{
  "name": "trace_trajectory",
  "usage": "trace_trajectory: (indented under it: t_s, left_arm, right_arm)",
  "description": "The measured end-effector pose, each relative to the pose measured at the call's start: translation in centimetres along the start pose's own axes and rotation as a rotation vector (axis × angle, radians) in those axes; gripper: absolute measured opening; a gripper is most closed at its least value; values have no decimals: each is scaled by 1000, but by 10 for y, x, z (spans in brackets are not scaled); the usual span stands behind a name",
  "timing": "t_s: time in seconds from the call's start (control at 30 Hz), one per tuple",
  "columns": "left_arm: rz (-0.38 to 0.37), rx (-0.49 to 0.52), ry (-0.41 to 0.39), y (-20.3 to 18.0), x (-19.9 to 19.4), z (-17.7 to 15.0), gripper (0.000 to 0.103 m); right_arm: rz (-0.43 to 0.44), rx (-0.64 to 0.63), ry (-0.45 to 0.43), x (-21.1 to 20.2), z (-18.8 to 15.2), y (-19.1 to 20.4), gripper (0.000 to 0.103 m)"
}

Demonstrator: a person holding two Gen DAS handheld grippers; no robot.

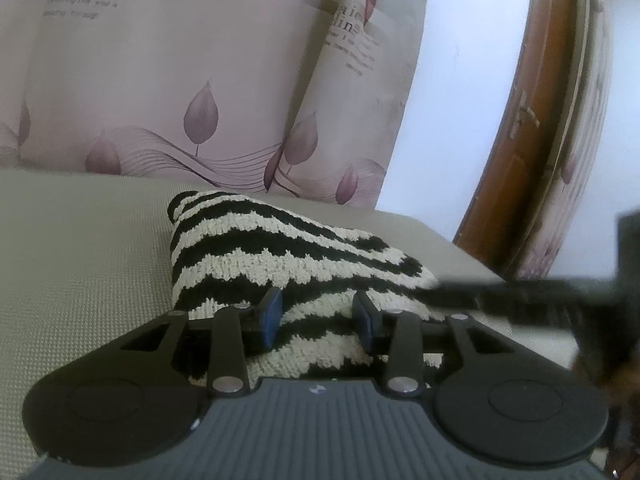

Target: Fold small clothes

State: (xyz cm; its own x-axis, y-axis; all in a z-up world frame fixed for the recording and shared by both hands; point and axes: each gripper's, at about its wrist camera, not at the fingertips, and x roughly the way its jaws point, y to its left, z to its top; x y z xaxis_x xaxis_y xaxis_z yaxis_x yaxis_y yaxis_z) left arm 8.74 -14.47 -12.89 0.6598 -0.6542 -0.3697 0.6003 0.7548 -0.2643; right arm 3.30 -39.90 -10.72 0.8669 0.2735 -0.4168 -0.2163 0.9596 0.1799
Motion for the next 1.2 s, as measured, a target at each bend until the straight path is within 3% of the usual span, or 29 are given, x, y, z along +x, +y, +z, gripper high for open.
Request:
trace_trajectory:
  t_s: [0.17, 0.33, 0.63, 1.0, 1.2]
  left_arm:
    - [33, 48, 9, -9, 2, 0, 46]
    - [53, 81, 13, -14, 3, 0, 49]
    - [70, 121, 15, -18, 4, -1, 50]
    - [121, 262, 6, -43, 12, -13, 73]
    - [130, 267, 14, -46, 13, -12, 75]
  right_arm:
    - [-28, 4, 15, -14, -30, -7, 23]
    - [-41, -39, 13, -12, -41, -3, 23]
    - [-21, -8, -23, -12, -49, -7, 23]
    - [-20, -13, -28, -13, -50, -6, 23]
    - [-15, -9, -29, -13, -50, -8, 23]
